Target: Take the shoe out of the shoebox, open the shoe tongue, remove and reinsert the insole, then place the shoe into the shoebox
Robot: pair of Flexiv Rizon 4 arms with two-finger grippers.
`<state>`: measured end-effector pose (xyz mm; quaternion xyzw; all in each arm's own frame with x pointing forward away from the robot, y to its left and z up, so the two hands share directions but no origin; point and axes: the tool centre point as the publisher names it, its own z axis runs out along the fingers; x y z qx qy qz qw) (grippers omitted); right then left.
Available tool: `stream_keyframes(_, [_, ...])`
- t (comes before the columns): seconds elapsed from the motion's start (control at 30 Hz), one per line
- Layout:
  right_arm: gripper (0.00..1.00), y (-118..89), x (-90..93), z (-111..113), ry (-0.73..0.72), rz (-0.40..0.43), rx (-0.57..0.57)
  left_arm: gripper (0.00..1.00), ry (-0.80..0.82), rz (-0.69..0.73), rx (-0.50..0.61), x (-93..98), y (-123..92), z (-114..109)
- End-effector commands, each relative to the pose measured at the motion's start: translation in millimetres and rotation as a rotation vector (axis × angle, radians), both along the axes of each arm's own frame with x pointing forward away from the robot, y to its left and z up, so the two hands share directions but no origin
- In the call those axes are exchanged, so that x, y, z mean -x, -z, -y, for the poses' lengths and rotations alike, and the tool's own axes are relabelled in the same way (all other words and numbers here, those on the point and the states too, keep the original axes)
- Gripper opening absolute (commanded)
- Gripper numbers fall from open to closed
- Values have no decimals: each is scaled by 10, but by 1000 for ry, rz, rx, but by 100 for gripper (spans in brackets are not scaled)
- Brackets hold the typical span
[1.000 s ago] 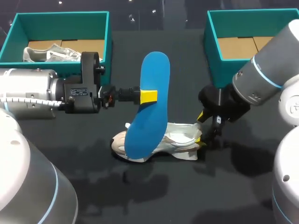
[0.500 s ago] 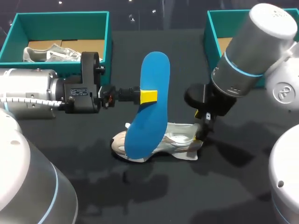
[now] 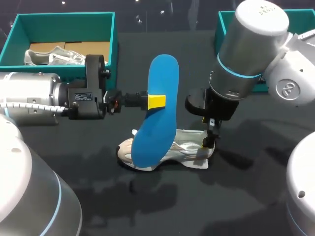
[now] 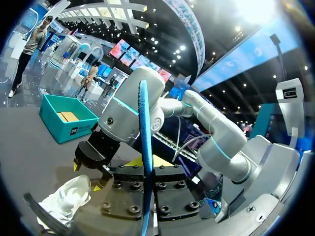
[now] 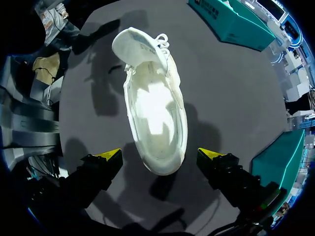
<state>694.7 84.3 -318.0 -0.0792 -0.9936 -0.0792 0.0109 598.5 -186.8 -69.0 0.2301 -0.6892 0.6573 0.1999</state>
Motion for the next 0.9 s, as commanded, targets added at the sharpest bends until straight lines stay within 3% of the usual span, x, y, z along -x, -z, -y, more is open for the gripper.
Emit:
stream_keyframes(0.03, [100,37,-32,-39,-6,-10,8,0,-1,0,2,-3,12,19])
stream_keyframes(0.23, [100,-17,-79,-94,-31,0,21,0,-1,0,2,-3,12,19])
stream_keyframes(0.53, [100,-104,-322,-214,-82,17,47,0,-1,0,2,-3,12,19])
stream_keyframes(0.9, [100,53,-535,-388,-108,11,34,0,-1,0,2,-3,12,19])
